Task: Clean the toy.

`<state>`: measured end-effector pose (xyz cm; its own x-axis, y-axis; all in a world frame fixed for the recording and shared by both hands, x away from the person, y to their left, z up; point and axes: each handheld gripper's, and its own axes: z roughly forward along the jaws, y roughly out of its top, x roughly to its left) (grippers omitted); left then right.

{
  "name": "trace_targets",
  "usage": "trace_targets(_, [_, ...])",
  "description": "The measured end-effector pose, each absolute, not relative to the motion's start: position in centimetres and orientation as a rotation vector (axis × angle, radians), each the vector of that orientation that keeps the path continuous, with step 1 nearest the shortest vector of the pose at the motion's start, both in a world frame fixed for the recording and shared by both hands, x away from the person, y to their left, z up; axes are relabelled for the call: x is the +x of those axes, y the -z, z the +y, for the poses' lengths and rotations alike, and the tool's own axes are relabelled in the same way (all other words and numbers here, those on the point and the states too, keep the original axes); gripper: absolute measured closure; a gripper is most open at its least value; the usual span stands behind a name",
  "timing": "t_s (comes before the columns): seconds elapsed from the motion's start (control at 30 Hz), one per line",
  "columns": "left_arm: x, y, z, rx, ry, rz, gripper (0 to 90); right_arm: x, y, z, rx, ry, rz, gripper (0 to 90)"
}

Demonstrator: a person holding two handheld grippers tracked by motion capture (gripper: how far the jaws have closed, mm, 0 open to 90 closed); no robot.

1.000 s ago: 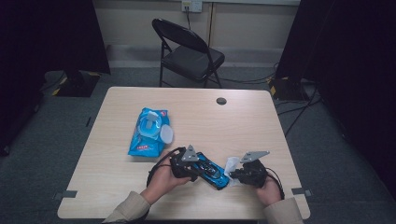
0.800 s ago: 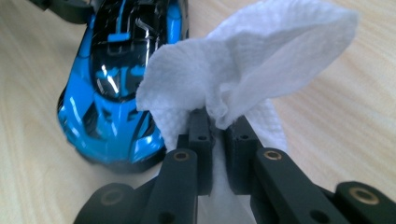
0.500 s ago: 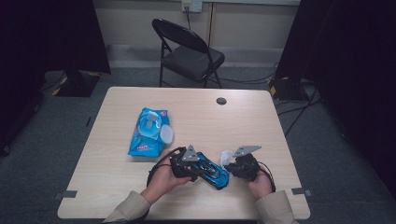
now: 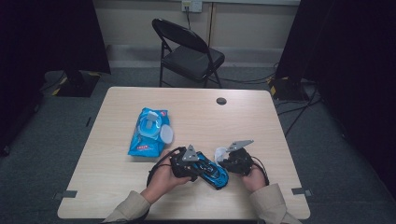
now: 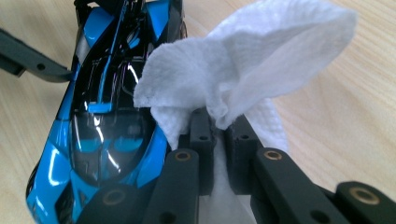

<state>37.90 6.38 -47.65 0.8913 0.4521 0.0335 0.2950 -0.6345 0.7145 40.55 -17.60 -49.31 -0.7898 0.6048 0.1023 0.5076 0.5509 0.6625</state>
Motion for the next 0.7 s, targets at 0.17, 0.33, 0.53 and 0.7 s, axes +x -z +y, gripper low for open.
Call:
trace_targets(0.17, [37.8,47.7,6.2,2.290,-0.267,0.535,42.9,41.1,49.3,-16.6,0.955,-1.053,2.644,83.4])
trace_targets(0.33, [37.8,47.7,6.3,2.294,-0.269,0.530,42.9,41.7,49.2,-15.5,0.949,-1.035,2.654,83.6])
trace_targets(0.53, [37.8,47.7,6.3,2.297,-0.270,0.531,42.9,42.4,49.2,-14.6,0.962,-1.036,2.649,83.6])
trace_targets(0.7, [37.8,47.7,6.3,2.296,-0.269,0.527,42.8,43.1,49.2,-13.7,0.976,-1.033,2.645,83.6])
